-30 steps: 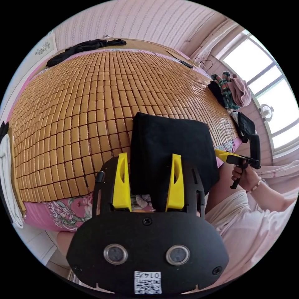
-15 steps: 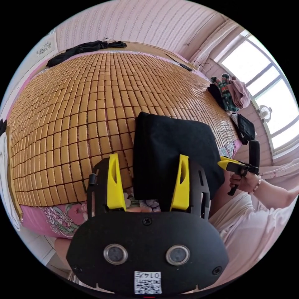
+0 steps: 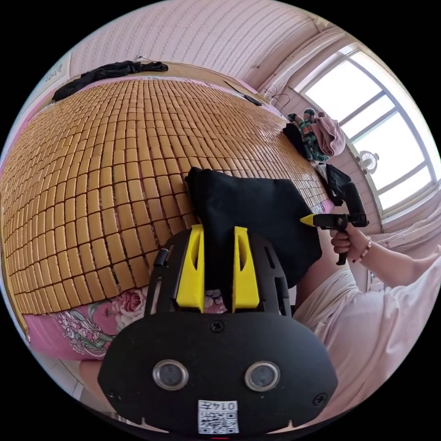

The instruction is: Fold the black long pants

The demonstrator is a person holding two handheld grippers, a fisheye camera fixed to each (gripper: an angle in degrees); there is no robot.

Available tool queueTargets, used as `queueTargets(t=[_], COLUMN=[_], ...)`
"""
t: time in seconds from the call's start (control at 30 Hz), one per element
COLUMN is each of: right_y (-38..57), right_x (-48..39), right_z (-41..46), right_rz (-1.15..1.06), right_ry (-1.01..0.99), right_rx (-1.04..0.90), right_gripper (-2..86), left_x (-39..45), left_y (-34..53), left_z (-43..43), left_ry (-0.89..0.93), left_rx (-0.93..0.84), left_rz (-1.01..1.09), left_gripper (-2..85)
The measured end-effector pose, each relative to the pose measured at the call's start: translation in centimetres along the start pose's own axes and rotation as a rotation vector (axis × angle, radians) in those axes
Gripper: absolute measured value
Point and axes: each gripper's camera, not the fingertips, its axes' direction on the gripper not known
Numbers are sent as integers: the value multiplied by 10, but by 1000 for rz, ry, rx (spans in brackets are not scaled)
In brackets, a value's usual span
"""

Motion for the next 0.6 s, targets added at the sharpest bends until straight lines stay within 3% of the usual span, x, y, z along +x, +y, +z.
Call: queueTargets(t=[0.2,0.33,0.47,0.6], right_y=[-41,-50,-52,-78], right_x=[-138,-258,-365,-442], right_z=[16,61,107,149], right_rz=[-540,-968,-1268,-1376], right_ry=[189,225,78,-106], right_rx=[-215,-361,-463,-496], right_gripper=[39,35,33,36], left_x=[-16,-31,-41,-32], left_y=[43,87,159,219], left_z=[-15,-60,-138,-212], left_ry=[75,94,-18,-191], left_rx=[104,373,742,1042], left_rz=[-142,-298,-497,-595], left_gripper=[55,51,51,53])
